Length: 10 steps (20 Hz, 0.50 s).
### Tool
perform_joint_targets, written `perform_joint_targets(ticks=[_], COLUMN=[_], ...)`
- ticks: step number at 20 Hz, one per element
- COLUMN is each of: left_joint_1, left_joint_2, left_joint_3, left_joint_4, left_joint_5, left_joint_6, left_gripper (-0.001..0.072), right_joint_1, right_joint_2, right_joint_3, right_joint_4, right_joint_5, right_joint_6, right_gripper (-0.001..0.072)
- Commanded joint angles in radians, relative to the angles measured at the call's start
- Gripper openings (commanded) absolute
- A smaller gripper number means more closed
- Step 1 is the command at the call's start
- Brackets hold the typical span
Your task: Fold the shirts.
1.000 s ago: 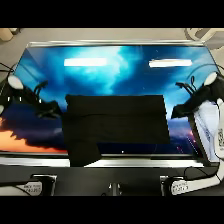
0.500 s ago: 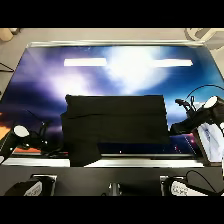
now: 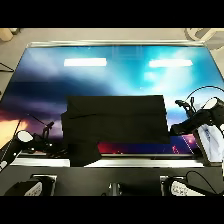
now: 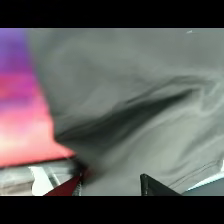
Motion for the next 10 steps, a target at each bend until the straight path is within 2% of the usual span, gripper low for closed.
perform_joint_targets(ticks=[1, 2, 3, 4, 5, 6, 7, 10], left_joint_1=[-0.071, -0.092, -0.109, -0.122, -0.129, -0.131, -0.131, -0.131], left_joint_2=[-0.011, -0.013, -0.015, -0.015, -0.015, -0.015, -0.014, -0.006], left_joint_3=[-0.005, -0.005, -0.005, -0.005, -0.005, -0.005, -0.005, -0.004], left_joint_4=[-0.005, -0.008, -0.009, -0.009, -0.009, -0.013, -0.013, -0.016], left_joint_5=[0.068, 0.074, 0.088, 0.104, 0.114, 0.114, 0.113, 0.11], left_joint_6=[-0.034, -0.037, -0.059, -0.079, -0.094, -0.093, -0.092, -0.061], left_gripper=[0.0407, 0.0379, 0.0379, 0.0376, 0.0289, 0.0169, 0.0021, 0.0025], right_joint_1=[0.0, 0.0, 0.0, 0.0, 0.0, 0.0, 0.0, 0.0], right_joint_2=[0.001, 0.001, 0.001, 0.001, 0.001, 0.001, 0.0, 0.0], right_joint_3=[-0.001, -0.001, -0.001, -0.007, -0.023, -0.049, -0.073, -0.113], right_joint_4=[-0.001, -0.001, 0.0, 0.0, -0.01, -0.023, -0.026, 0.023], right_joint_5=[-0.008, -0.006, 0.002, 0.011, 0.018, 0.02, 0.018, -0.023], right_joint_6=[0.001, 0.001, 0.0, 0.0, 0.001, 0.001, 0.001, 0.003], right_gripper=[0.0426, 0.0442, 0.0524, 0.0572, 0.058, 0.0619, 0.062, 0.0618])
